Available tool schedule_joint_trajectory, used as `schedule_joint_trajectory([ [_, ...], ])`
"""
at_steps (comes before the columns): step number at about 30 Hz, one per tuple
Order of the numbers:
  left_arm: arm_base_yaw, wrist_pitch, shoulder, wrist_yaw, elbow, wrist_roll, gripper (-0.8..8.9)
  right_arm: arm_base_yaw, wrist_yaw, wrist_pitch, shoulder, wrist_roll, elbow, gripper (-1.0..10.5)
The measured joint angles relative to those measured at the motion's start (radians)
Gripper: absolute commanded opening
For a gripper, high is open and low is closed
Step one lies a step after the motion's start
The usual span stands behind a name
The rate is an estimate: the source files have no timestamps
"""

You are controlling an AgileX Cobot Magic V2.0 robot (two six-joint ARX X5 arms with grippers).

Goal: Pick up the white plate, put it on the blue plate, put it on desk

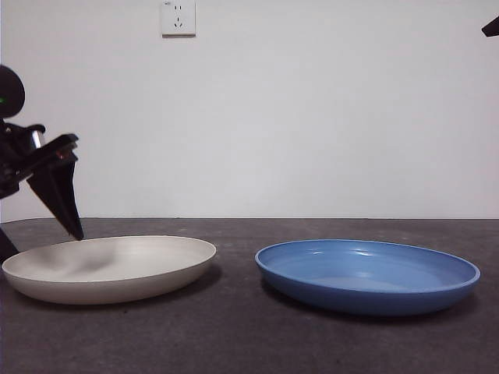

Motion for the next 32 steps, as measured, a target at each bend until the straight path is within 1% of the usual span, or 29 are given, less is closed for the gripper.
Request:
schedule_joint_trajectory([
  [4, 0.000, 0.001, 0.014, 0.000, 0.000, 0.000, 2.27, 0.000, 0.000, 0.000, 0.000, 0.000, 0.000, 6.0],
  [6, 0.000, 0.002, 0.019, 0.000, 0.000, 0.000, 1.40, 0.000, 0.000, 0.000, 0.000, 0.000, 0.000, 6.0],
  [7, 0.000, 0.002, 0.022, 0.000, 0.000, 0.000, 0.82, 0.000, 0.000, 0.000, 0.000, 0.000, 0.000, 6.0],
  [9, 0.000, 0.007, 0.024, 0.000, 0.000, 0.000, 0.17, 0.000, 0.000, 0.000, 0.000, 0.000, 0.000, 6.0],
  [16, 0.000, 0.020, 0.024, -0.001, 0.001, 0.000, 0.15, 0.000, 0.000, 0.000, 0.000, 0.000, 0.000, 6.0],
  [22, -0.003, -0.064, 0.024, -0.002, 0.077, 0.000, 0.15, 0.000, 0.012, -0.014, -0.009, 0.019, 0.000, 6.0],
  [27, -0.032, -0.172, 0.024, -0.002, 0.201, 0.000, 0.15, 0.000, 0.074, -0.079, -0.037, 0.024, 0.010, 6.0],
  [32, -0.109, -0.274, 0.024, -0.003, 0.318, -0.016, 0.15, 0.000, 0.159, -0.161, -0.081, 0.021, 0.037, 6.0],
])
